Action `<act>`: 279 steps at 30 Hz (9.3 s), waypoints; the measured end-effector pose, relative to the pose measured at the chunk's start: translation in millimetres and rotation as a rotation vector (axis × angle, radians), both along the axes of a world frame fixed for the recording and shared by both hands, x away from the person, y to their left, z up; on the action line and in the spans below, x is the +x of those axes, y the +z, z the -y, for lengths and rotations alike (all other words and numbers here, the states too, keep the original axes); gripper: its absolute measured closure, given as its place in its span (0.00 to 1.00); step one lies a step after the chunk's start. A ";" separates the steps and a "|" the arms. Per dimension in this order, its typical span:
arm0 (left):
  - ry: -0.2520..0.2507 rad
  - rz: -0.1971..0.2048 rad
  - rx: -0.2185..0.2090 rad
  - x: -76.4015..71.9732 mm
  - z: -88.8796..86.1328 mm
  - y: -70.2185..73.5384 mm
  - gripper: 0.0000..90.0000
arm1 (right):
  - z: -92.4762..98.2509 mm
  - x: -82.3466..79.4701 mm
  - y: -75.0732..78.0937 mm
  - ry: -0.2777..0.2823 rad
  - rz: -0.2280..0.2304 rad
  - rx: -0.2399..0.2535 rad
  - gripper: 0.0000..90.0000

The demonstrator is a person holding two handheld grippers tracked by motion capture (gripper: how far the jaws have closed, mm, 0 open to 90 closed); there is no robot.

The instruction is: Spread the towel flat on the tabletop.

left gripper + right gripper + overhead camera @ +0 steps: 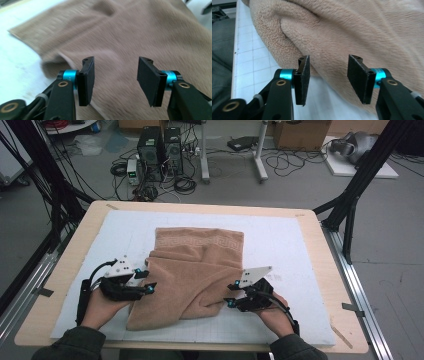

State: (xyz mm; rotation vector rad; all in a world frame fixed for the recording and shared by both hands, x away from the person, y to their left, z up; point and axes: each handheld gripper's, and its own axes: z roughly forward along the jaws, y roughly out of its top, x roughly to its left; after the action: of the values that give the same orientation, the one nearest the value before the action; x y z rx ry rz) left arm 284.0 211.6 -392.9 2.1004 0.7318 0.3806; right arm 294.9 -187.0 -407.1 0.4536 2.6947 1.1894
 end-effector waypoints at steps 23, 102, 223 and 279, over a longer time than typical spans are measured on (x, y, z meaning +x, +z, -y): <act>0.037 0.076 -0.050 10.5 6.4 10.9 0.94 | 31.8 2.8 51.7 -0.042 0.068 0.026 0.91; -0.071 0.023 0.027 -11.1 24.7 2.6 0.87 | -26.7 -10.8 -7.9 0.068 -0.019 0.023 0.91; -0.067 0.002 0.041 -32.1 7.7 -18.8 0.69 | 13.3 -20.4 8.6 0.001 0.010 -0.025 0.64; -0.139 -0.055 0.058 -74.4 16.1 -44.1 0.95 | 13.9 -50.6 -26.7 0.158 -0.082 -0.044 0.95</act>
State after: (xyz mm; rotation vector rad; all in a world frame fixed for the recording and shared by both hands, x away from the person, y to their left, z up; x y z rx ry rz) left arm 209.6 195.5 -437.0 2.2093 0.6083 0.2715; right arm 244.4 -200.9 -433.8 0.2946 2.8673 1.1712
